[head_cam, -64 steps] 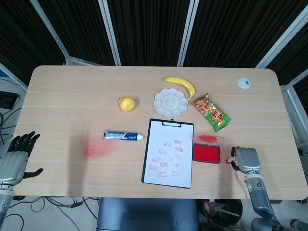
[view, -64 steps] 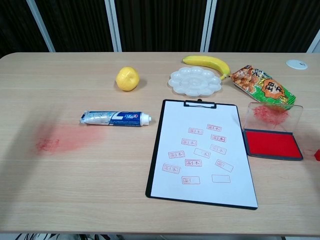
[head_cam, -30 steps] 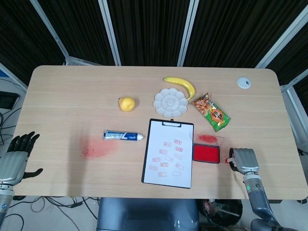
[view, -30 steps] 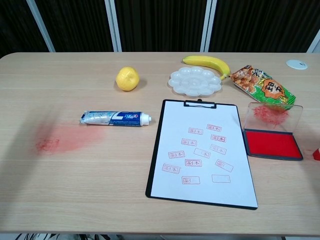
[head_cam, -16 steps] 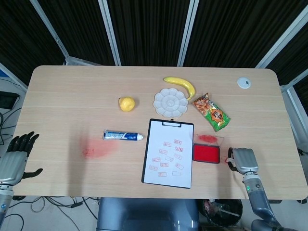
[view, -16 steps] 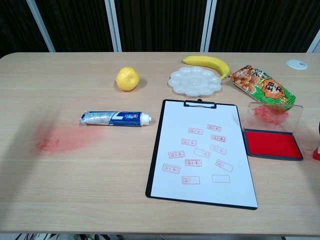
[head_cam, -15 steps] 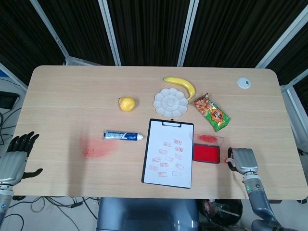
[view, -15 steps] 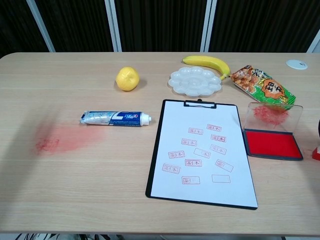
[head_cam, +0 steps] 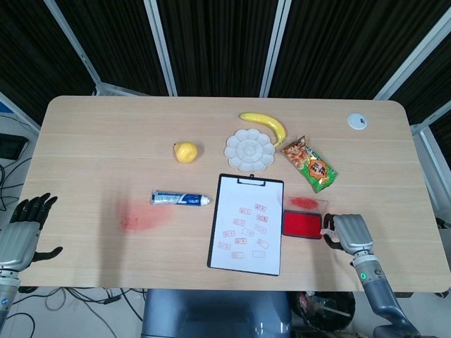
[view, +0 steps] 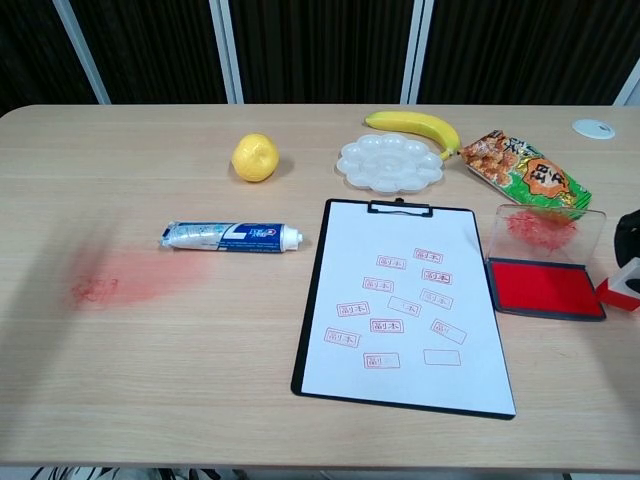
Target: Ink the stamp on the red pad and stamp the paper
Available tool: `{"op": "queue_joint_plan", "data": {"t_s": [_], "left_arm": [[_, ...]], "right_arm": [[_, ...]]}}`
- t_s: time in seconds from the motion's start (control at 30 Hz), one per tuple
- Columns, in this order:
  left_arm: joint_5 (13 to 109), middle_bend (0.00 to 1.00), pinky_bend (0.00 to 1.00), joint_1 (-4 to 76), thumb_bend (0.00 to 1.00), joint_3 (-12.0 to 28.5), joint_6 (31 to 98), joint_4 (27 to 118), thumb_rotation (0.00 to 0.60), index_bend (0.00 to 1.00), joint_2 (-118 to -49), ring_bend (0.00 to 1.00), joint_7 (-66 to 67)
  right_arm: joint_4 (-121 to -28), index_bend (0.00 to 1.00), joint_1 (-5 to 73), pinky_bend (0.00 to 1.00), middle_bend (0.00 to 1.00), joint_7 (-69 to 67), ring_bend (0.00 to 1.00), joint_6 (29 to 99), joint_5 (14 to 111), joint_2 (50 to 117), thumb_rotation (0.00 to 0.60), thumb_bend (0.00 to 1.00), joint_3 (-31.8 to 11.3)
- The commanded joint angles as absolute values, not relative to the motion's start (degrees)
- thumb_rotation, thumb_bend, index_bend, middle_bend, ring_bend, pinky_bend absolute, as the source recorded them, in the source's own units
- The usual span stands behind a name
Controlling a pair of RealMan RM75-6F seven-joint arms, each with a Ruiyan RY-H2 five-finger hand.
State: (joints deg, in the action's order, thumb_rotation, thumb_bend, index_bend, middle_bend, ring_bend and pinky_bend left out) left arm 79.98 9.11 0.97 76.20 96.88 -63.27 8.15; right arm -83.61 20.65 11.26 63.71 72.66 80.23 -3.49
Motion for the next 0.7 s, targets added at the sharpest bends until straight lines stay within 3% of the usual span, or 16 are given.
{"op": "queue_joint_plan", "data": {"t_s": [0.03,0.33,0.7], "left_arm": [[79.91,0.00,0.00,9.12,0.01,0.98,76.13,96.92,0.600,0.00,-63.25,0.00,8.10],[79.99,0.00,0.00,9.16,0.01,0.90,76.04,96.97,0.600,0.00,-63.22,0.00,8.11],[80.32,0.00,0.00,9.09,0.01,0.88,76.38,96.82,0.600,0.00,-63.35,0.00,8.16]], "right_arm": [[-83.29,0.86,20.83,0.86,0.74,6.58,0.83,64.60,76.57,79.62,0.600,0.88,-3.11],[-83.89,0.90,21.03,0.86,0.78,0.39,0.87,67.42,85.20,78.49,0.600,0.89,-1.01],[-86.15,0.91,22.91,0.88,0.81,2.66,0.89,66.02,85.91,79.96,0.600,0.88,-1.90]]}}
